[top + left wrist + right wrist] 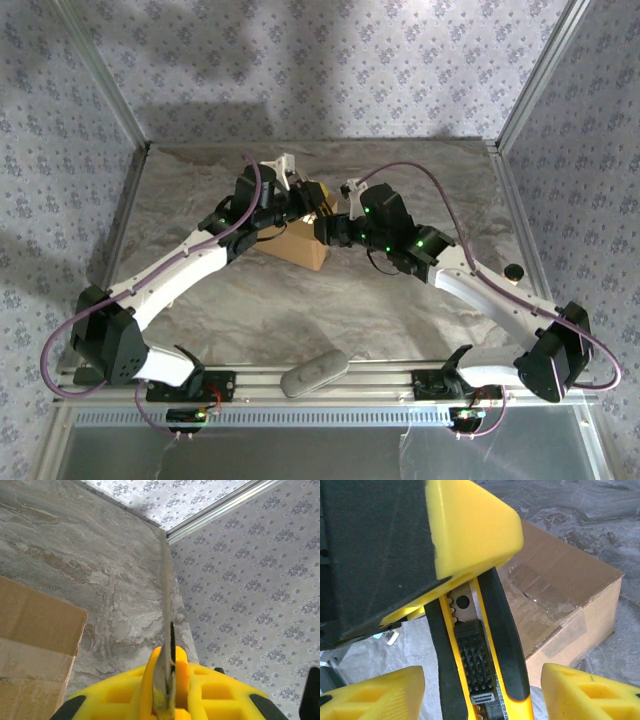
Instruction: Unpack the express box
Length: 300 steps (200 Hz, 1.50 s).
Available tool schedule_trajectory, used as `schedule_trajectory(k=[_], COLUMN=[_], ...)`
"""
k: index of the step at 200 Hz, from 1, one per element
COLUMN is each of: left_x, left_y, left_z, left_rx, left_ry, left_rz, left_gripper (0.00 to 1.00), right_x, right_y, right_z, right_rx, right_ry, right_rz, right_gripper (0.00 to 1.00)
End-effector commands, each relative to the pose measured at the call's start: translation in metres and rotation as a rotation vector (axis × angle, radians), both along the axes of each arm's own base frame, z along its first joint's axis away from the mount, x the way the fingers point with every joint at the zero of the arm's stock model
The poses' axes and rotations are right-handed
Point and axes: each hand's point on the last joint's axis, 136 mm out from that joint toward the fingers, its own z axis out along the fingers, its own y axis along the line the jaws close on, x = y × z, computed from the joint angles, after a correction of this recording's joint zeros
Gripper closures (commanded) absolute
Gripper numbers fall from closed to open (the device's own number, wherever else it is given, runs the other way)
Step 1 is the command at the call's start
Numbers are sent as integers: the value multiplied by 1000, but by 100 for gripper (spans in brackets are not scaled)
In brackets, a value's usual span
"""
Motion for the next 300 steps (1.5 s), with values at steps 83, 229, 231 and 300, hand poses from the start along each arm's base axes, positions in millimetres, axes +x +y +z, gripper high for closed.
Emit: schedule_trajectory(k=[83, 229, 231, 300], left_x=[-4, -5, -5, -5], left_y=[-7, 0, 0, 2], left_z=[29, 32, 32, 34], left_rx=[-64, -42, -41, -35], left_ry=[-36, -54, -54, -61], left_rz=[-26, -2, -3, 6], left_gripper=[100, 100, 100, 100], right_x=[13, 8, 8, 5], right_y=[6, 9, 8, 8], right_z=[12, 7, 7, 1], right_rx=[-72, -143, -144, -165], right_ry=[-72, -84, -83, -74], right_rz=[-36, -44, -45, -40], right_gripper=[38, 48, 49, 47])
